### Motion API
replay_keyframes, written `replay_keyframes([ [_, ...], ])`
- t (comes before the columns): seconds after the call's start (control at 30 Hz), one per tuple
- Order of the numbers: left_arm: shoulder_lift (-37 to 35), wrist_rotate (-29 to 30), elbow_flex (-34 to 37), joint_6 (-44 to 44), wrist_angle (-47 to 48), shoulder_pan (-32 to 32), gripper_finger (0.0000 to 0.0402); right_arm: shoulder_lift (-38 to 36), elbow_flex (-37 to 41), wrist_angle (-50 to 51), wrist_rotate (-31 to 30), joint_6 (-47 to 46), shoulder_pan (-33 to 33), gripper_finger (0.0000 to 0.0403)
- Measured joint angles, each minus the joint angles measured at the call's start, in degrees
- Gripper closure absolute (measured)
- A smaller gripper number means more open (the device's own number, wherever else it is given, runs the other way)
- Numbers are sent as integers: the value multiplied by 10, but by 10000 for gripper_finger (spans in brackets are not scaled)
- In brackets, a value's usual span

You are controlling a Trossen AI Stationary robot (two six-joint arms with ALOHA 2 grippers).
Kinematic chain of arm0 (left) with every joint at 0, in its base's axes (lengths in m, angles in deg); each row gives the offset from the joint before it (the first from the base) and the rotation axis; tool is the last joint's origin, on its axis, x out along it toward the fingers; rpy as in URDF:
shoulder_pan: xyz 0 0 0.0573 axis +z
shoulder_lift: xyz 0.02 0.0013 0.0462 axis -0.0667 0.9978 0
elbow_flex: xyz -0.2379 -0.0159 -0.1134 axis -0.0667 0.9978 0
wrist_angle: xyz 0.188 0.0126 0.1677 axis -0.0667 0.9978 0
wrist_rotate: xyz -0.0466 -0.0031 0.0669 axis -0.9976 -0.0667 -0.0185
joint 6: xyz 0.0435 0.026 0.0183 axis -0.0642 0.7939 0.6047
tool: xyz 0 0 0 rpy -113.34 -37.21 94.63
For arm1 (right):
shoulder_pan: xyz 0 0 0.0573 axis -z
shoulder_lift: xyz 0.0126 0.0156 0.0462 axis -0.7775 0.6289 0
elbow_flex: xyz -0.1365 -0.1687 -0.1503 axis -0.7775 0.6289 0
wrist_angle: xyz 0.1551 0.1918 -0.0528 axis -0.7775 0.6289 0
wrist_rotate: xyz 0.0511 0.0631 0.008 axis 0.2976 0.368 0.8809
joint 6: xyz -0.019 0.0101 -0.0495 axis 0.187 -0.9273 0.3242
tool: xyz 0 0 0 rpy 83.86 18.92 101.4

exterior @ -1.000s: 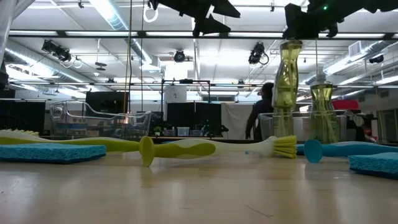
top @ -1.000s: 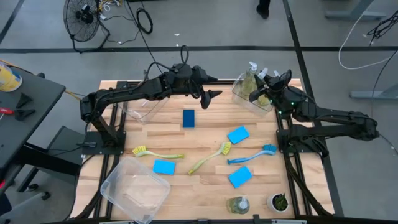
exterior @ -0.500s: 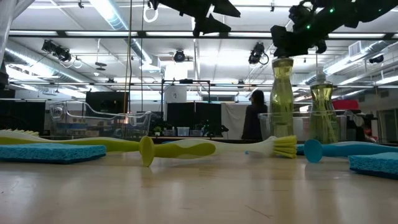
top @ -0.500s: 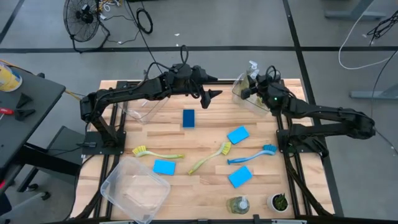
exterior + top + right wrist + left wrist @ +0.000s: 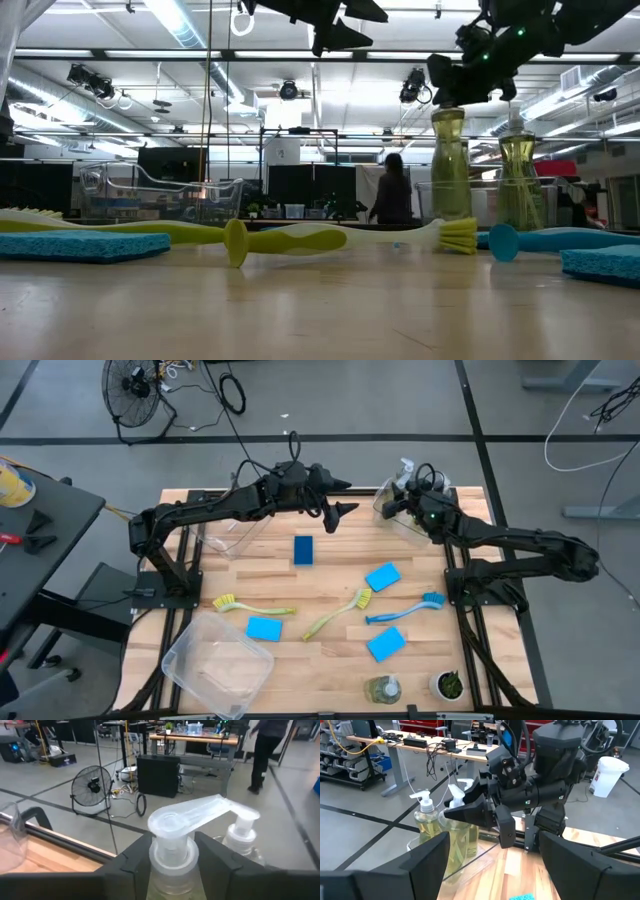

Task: Pick & Place Kitchen Sink Supplies
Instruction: Put the yellow dish soap bottle into the right transparent bin

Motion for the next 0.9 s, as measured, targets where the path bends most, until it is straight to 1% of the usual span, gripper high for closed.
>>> replay_keyframes([
  [0.13,0,0,0,0,0,0,90,8,0,0,6,-12,3,250],
  [0.3,0,0,0,0,0,0,90,9,1,15,36,-26,9,247],
  [0.67,0,0,0,0,0,0,90,9,1,24,46,-37,24,244],
  [0.7,0,0,0,0,0,0,90,9,1,25,56,-36,27,242],
  [0.83,0,0,0,0,0,0,90,9,1,24,138,-48,48,214],
  [0.9,0,0,0,0,0,0,90,9,1,27,147,-46,51,193],
])
